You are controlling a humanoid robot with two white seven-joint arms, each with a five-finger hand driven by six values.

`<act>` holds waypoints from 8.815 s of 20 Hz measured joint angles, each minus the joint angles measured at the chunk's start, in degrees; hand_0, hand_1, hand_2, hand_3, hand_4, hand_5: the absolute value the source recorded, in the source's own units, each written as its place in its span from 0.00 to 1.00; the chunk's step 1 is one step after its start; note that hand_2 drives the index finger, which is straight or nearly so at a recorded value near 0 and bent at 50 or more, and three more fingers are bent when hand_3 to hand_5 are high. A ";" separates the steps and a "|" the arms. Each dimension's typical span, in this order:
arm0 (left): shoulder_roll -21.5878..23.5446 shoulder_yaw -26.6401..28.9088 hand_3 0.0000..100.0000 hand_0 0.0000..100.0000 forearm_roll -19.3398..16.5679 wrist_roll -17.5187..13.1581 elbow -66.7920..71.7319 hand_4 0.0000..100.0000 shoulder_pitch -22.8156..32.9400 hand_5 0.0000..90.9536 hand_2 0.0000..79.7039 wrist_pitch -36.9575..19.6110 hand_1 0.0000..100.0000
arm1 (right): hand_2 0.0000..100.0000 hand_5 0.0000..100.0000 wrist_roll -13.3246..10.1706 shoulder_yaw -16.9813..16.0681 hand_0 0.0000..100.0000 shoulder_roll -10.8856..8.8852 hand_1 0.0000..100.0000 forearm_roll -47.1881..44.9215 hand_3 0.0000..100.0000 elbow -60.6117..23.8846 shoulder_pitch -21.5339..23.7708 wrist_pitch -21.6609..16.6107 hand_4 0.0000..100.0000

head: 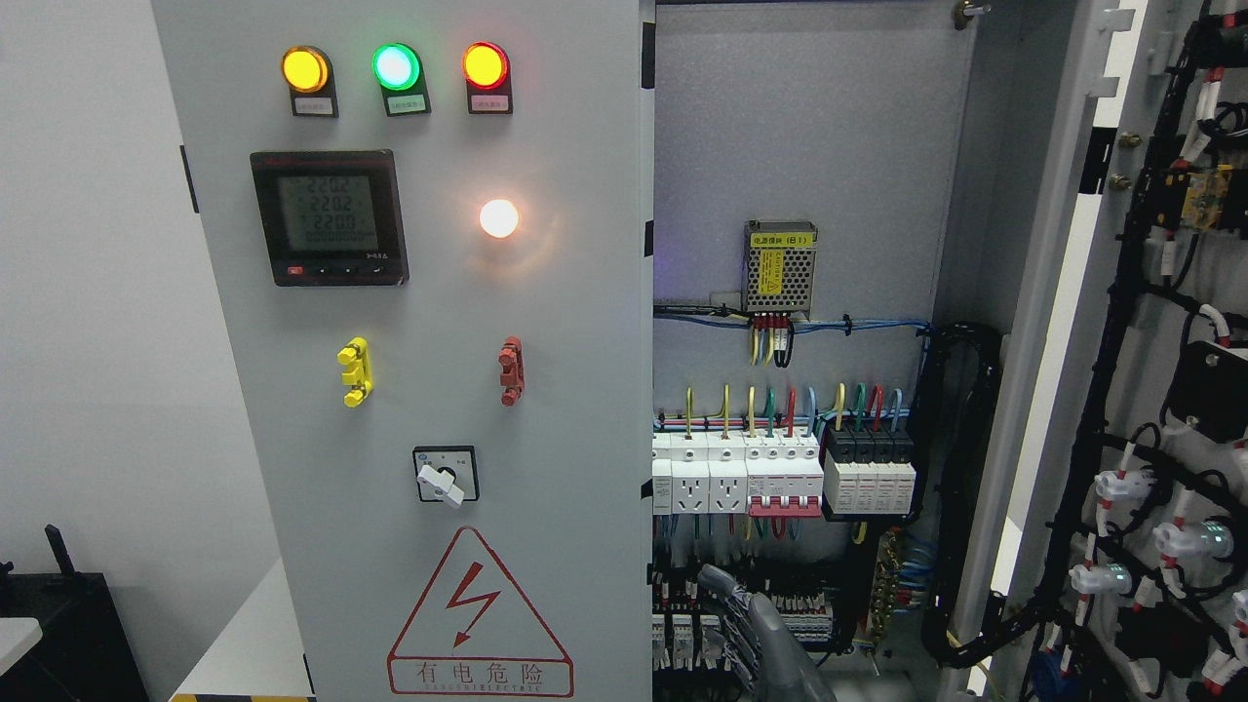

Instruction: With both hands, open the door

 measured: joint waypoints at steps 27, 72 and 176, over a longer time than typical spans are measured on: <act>0.00 0.00 0.00 0.00 0.00 0.00 0.00 0.03 0.00 0.00 0.00 0.00 0.00 | 0.00 0.00 0.54 2.98 0.00 -0.95 0.00 -3.57 0.00 4.68 -5.48 1.31 0.00; 0.00 0.00 0.00 0.00 0.00 0.00 0.00 0.03 -0.01 0.00 0.00 0.00 0.00 | 0.00 0.00 2.10 7.23 0.00 -1.31 0.00 -5.30 0.00 9.72 -12.47 1.92 0.00; 0.00 0.00 0.00 0.00 0.02 0.00 0.00 0.03 0.02 0.00 0.00 0.00 0.00 | 0.00 0.00 17.65 8.33 0.00 -3.70 0.00 -12.86 0.00 12.52 -16.10 1.69 0.00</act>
